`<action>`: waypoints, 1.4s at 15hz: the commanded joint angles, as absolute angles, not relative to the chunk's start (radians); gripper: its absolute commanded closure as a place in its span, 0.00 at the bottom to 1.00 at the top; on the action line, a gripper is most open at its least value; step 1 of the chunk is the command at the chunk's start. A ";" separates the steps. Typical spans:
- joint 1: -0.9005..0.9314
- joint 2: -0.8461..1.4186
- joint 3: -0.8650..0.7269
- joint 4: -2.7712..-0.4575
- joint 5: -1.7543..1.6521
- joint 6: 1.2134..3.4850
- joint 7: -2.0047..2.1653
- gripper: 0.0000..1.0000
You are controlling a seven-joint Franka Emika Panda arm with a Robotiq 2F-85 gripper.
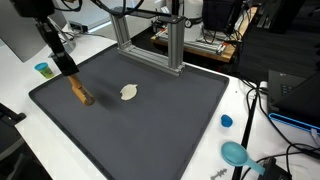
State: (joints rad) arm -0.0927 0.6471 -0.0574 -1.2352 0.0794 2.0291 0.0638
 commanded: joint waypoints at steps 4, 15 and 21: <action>-0.154 0.378 -0.011 -1.611 0.158 2.242 -0.142 0.79; -0.085 0.249 -0.071 -1.754 0.006 2.330 -0.071 0.79; -0.040 -0.026 -0.045 -1.945 -0.090 2.225 -0.038 0.79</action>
